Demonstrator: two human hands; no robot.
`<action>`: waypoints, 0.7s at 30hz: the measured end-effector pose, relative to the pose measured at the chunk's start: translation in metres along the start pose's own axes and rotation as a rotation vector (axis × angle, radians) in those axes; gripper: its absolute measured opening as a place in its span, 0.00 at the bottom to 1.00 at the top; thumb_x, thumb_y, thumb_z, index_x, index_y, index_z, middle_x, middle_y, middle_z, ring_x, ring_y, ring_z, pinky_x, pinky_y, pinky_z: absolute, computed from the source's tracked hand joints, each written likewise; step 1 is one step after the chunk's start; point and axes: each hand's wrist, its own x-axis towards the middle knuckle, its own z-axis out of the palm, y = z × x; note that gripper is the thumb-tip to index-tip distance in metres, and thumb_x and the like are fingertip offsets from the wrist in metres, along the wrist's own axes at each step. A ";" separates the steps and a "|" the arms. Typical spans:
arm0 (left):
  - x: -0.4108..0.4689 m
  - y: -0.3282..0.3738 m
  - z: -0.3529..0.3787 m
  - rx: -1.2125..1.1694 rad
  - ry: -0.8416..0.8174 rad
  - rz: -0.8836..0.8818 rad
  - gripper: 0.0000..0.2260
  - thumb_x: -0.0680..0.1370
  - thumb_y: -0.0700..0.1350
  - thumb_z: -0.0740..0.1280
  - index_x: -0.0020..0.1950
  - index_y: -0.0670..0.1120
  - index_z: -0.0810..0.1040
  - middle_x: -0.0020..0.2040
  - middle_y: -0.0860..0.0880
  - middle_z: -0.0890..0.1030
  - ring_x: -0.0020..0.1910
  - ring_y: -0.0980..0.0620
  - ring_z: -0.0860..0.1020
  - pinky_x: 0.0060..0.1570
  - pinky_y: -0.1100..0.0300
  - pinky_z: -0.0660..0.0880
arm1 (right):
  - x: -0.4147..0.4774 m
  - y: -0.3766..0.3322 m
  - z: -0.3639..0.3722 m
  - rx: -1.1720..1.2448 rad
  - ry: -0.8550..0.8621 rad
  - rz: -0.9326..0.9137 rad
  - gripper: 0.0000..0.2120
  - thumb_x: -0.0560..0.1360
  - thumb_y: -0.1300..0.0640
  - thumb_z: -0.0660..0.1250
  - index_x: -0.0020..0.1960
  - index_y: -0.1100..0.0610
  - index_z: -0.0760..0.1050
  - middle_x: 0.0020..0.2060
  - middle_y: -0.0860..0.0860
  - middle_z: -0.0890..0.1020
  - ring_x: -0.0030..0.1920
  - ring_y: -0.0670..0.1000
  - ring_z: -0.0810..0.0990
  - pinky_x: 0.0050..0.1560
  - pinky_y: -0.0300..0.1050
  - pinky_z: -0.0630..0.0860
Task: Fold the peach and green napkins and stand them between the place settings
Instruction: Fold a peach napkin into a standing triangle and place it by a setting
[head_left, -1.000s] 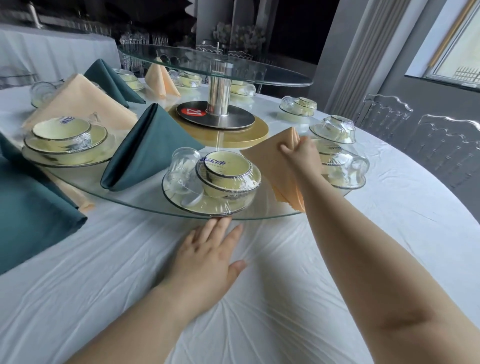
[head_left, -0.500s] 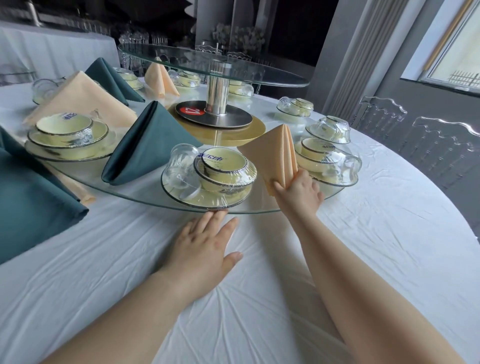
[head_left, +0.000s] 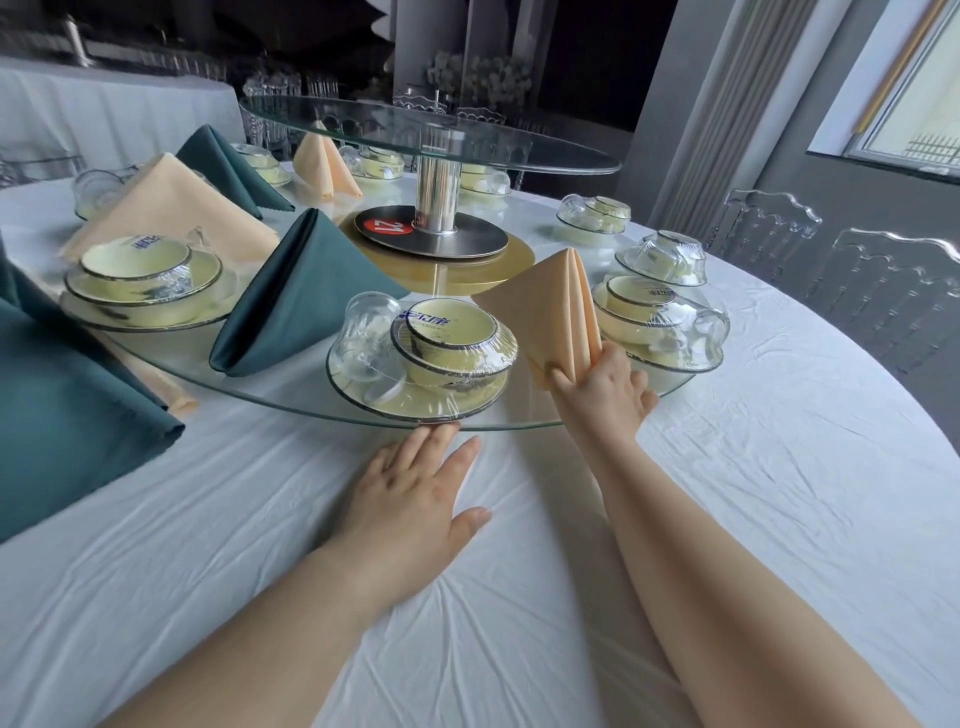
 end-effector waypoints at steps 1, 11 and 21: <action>0.000 0.000 0.000 -0.003 -0.002 -0.006 0.48 0.54 0.62 0.26 0.75 0.55 0.39 0.75 0.54 0.37 0.74 0.54 0.39 0.70 0.59 0.43 | 0.000 0.000 0.000 -0.001 0.000 -0.005 0.25 0.72 0.46 0.62 0.62 0.59 0.64 0.60 0.55 0.71 0.61 0.57 0.64 0.60 0.49 0.55; -0.002 0.000 -0.005 -0.031 -0.031 -0.013 0.28 0.80 0.59 0.49 0.75 0.53 0.41 0.75 0.53 0.37 0.74 0.53 0.39 0.70 0.58 0.42 | -0.001 -0.004 -0.006 -0.037 -0.013 -0.033 0.35 0.71 0.42 0.63 0.71 0.57 0.56 0.65 0.55 0.69 0.66 0.57 0.63 0.64 0.50 0.56; -0.015 0.005 -0.013 -0.123 -0.011 -0.015 0.24 0.80 0.56 0.54 0.74 0.50 0.57 0.76 0.51 0.47 0.75 0.54 0.43 0.70 0.59 0.44 | -0.119 0.012 -0.044 0.023 -0.170 -0.279 0.29 0.74 0.53 0.63 0.72 0.55 0.56 0.70 0.49 0.62 0.71 0.51 0.56 0.67 0.40 0.50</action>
